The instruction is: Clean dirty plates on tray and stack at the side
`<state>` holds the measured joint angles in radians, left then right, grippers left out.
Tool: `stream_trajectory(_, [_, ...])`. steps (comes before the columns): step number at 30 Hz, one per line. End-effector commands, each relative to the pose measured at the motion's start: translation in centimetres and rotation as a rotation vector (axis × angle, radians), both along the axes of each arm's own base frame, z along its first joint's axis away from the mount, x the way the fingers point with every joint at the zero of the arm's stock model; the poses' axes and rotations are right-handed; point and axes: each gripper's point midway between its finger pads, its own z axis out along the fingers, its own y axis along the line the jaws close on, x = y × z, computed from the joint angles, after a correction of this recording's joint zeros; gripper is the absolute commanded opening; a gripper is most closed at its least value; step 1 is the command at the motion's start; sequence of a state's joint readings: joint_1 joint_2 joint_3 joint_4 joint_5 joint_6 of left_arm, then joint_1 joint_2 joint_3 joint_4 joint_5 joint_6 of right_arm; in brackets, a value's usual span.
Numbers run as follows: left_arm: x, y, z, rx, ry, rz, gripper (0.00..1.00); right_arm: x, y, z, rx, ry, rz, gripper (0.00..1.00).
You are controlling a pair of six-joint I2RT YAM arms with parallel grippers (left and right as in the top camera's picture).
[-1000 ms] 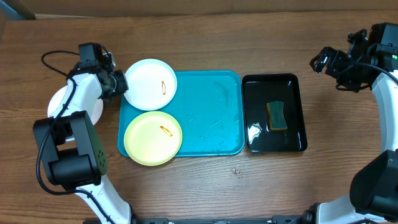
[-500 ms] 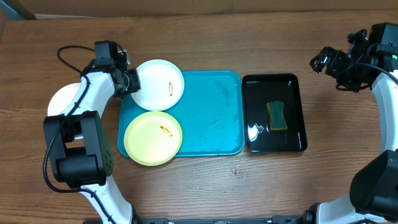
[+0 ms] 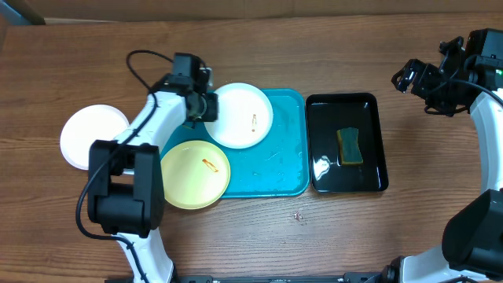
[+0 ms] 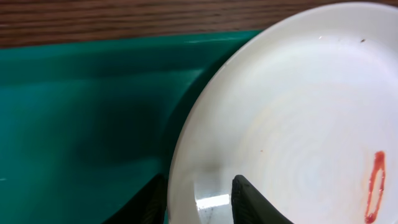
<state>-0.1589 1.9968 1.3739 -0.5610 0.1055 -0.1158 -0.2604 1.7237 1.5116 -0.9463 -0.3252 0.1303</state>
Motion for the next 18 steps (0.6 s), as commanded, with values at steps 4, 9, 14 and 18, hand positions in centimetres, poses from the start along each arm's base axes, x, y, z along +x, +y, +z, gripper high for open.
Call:
stream_trajectory(4, [-0.7,-3.7,0.8,-0.014,-0.027,-0.093,0.39,0.0,-0.2,0.5,-0.005,-0.013,-0.005,1.0])
stream_trajectory(9, [0.0,-3.0,0.9,0.02,-0.056,-0.053,0.39,0.0,-0.2,0.5,-0.005,-0.013,-0.005,1.0])
stream_trajectory(14, [-0.5,-2.4,0.6,0.045,-0.03,-0.028,0.39,0.0,-0.2,0.5,-0.005,-0.013,-0.005,1.0])
stream_trajectory(18, [-1.2,-2.5,0.3,0.05,0.001,-0.035,0.36,0.0,-0.2,0.5,-0.005,-0.013,-0.005,1.0])
